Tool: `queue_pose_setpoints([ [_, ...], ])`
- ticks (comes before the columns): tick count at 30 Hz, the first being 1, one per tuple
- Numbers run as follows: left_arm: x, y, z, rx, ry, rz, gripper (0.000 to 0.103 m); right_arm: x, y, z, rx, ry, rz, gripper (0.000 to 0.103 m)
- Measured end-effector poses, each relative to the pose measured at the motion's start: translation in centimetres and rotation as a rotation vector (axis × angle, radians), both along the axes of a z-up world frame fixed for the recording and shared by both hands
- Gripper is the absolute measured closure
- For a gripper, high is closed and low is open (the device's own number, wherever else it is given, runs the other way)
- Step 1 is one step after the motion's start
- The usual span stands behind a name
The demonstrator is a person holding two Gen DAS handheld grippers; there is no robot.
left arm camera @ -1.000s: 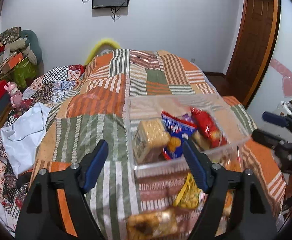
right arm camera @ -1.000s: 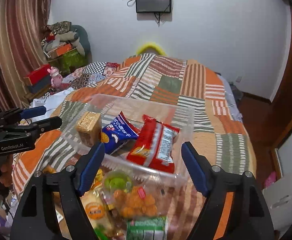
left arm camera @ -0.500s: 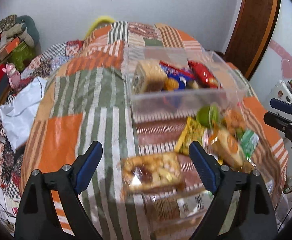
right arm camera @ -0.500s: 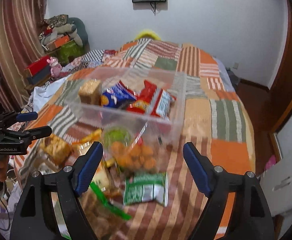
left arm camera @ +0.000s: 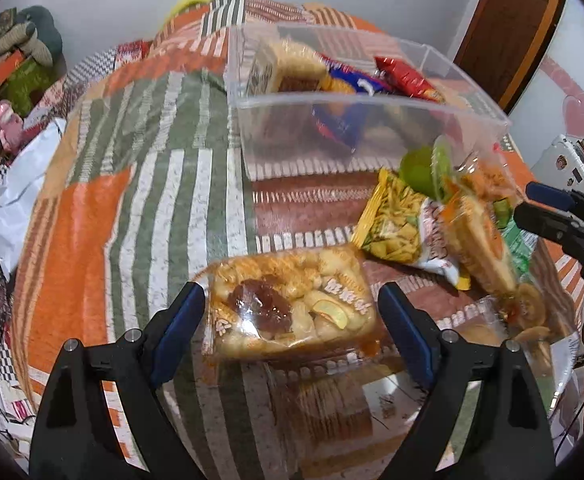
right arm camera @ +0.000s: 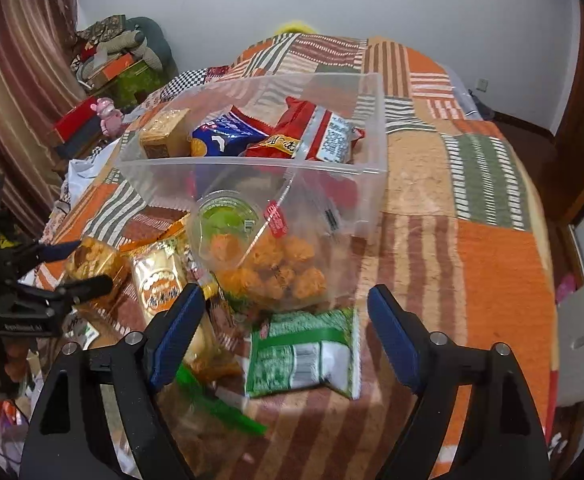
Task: Organize snacks
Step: 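Grasp the nut cookie pack with left gripper while right grasps fried snack bag, then lower the cookie pack and fried snack bag into the clear box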
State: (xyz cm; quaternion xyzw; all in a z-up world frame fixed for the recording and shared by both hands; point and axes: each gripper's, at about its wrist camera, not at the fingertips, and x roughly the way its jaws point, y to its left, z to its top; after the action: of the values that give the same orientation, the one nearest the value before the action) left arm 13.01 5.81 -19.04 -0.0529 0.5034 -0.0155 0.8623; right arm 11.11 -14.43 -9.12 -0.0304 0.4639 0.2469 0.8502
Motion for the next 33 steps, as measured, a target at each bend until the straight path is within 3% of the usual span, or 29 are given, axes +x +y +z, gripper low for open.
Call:
queue_pose_setpoints([
  [7, 0.3, 0.2, -0.9, 0.007, -0.034, 0.013, 0.015, 1.1, 1.1, -1.4, -0.018, 0.032, 0.013, 0.017],
  [10, 0.3, 0.3, -0.8, 0.009, -0.064, 0.009, 0.028, 1.0, 1.1, -1.4, -0.013, 0.010, 0.019, 0.017],
  [12, 0.2, 0.2, -0.7, 0.012, -0.073, 0.004, 0.028, 0.8, 1.1, -1.3, -0.016, -0.008, 0.027, 0.017],
  [19, 0.5, 0.7, -0.3, -0.006, -0.080, 0.014, 0.029, 0.5, 0.4, -1.3, 0.016, -0.014, 0.039, 0.030],
  [33, 0.4, 0.2, 5.5, -0.010, -0.210, 0.011, 0.029, -0.2, -1.6, 1.9, 0.043, -0.084, -0.006, 0.037],
])
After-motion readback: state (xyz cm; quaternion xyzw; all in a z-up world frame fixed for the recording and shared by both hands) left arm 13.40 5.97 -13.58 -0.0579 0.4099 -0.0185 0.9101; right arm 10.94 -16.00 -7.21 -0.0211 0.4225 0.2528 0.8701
